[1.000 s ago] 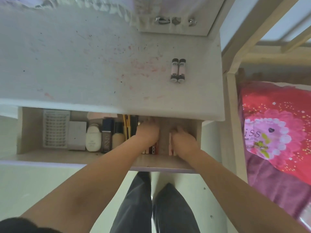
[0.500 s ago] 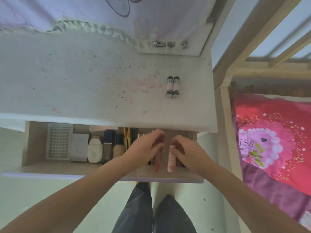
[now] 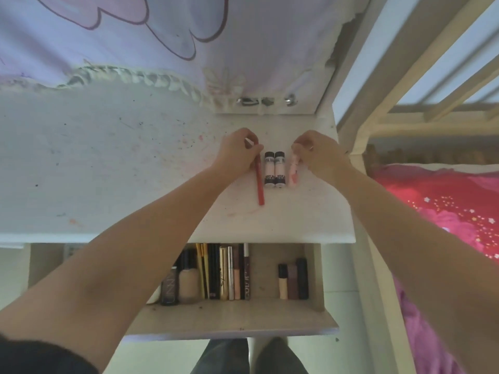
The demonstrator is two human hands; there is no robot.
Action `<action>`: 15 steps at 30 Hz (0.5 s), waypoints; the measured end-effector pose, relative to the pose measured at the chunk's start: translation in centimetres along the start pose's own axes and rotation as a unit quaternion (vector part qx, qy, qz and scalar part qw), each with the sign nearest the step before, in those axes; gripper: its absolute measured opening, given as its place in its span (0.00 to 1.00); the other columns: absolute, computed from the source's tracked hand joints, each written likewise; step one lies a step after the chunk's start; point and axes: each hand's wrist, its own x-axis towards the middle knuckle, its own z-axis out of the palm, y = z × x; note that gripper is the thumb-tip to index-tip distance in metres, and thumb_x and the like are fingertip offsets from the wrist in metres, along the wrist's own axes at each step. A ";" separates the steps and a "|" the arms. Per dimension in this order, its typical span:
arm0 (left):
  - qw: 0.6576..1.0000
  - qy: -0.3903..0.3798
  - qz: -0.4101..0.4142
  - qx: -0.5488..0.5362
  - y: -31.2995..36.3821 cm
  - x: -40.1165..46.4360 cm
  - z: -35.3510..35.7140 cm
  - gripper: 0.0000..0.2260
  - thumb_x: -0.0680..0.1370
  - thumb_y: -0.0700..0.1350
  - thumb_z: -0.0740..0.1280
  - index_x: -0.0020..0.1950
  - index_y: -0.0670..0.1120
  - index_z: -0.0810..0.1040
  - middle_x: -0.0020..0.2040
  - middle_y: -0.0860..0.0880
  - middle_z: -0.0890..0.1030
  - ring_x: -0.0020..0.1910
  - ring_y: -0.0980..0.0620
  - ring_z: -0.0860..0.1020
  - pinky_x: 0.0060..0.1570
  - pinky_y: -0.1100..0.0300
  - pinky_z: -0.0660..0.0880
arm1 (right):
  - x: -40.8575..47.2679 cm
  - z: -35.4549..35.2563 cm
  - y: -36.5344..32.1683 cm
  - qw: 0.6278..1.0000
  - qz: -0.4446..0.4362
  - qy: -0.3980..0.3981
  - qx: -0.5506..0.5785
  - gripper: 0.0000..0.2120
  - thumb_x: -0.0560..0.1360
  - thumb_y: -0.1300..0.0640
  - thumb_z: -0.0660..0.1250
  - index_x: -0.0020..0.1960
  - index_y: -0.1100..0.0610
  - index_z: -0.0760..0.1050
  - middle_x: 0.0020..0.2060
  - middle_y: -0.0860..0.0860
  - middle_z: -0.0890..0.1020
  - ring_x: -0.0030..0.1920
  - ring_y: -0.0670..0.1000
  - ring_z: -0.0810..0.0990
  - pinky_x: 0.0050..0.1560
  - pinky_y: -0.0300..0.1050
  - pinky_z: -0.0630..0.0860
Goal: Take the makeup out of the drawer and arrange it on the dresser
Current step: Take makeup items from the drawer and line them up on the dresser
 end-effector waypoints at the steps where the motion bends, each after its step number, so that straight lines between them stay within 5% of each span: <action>1: 1.000 0.002 -0.002 -0.003 0.0 0.3 0.3 0.07 0.76 0.45 0.67 0.52 0.44 0.77 0.36 0.51 0.76 0.32 0.56 0.74 0.29 0.67 0.69 | 0.1 0.3 0.0 1.000 -0.007 0.005 -0.015 0.08 0.78 0.56 0.62 0.53 0.57 0.76 0.49 0.53 0.80 0.44 0.48 0.75 0.40 0.37 0.65; 6: 1.000 -0.001 0.006 -0.002 0.1 -0.5 0.3 0.09 0.77 0.47 0.67 0.56 0.46 0.75 0.38 0.53 0.75 0.30 0.57 0.75 0.26 0.74 0.67 | -0.7 0.5 -0.4 1.000 -0.007 0.014 -0.014 0.08 0.78 0.56 0.62 0.53 0.57 0.76 0.51 0.54 0.79 0.49 0.49 0.75 0.46 0.37 0.67; 11: 0.999 0.011 0.037 0.018 -1.0 -6.0 -1.0 0.06 0.79 0.46 0.62 0.55 0.48 0.72 0.42 0.54 0.76 0.36 0.57 0.78 0.37 0.68 0.73 | -4.7 -0.6 -0.5 0.997 0.007 0.022 0.077 0.07 0.79 0.57 0.61 0.55 0.55 0.74 0.48 0.49 0.79 0.45 0.51 0.81 0.45 0.49 0.80; 13: 0.996 0.005 0.087 0.023 -3.2 -11.2 -0.8 0.04 0.78 0.49 0.59 0.50 0.52 0.71 0.39 0.57 0.75 0.36 0.62 0.75 0.37 0.70 0.72 | -9.0 -0.5 0.5 0.994 -0.023 0.038 0.099 0.06 0.79 0.57 0.60 0.50 0.48 0.74 0.41 0.42 0.79 0.40 0.43 0.80 0.39 0.38 0.78; 15: 0.989 -0.084 0.103 0.064 -6.1 -16.6 0.3 0.05 0.77 0.53 0.57 0.49 0.57 0.71 0.39 0.59 0.76 0.38 0.64 0.75 0.36 0.71 0.71 | -14.3 1.2 1.9 0.992 -0.051 -0.012 0.118 0.10 0.78 0.58 0.60 0.46 0.44 0.74 0.35 0.41 0.79 0.34 0.39 0.78 0.35 0.29 0.72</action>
